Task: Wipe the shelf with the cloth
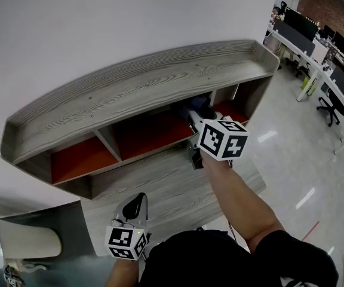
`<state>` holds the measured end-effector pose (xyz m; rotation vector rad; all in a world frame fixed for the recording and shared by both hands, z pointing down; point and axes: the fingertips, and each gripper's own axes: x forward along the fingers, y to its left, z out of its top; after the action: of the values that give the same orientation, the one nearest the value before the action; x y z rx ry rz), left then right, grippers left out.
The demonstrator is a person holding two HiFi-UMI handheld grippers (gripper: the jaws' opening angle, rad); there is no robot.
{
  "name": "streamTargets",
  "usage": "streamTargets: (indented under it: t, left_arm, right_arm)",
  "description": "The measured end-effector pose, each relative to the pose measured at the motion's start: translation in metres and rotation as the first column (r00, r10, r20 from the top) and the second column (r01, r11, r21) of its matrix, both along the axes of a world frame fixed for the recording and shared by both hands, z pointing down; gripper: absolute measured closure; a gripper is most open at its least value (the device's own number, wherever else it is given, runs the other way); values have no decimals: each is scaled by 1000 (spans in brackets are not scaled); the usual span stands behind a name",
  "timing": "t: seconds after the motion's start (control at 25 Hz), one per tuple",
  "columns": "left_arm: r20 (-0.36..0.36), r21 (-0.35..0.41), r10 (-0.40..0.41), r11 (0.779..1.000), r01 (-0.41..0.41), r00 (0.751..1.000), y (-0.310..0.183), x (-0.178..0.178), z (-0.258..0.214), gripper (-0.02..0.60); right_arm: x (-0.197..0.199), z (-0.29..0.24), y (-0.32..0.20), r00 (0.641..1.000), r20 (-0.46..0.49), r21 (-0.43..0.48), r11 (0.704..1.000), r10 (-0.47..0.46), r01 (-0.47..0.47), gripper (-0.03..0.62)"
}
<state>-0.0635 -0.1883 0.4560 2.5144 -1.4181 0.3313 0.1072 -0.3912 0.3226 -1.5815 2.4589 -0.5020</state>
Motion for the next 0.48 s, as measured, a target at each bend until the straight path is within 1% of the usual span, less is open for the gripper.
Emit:
streamTargets:
  t: [0.2,0.32,0.48]
  left_arm:
    - [-2,2,-11,1000,11,1000,0,-4,-1,571]
    - [-3,6,-17,1000,17,1000,0,-7,-2,571]
    - [-6,4,-20,1000,20,1000,1,-8,-1,571]
  right_arm:
    - [-3,-17,-2,999,-51,34,999,2,-1,454]
    - [-4,-20,-4,995,-97,48,999,15,-11,454]
    - [-3,-21,-5,974,-213,101,993,74,-53,454]
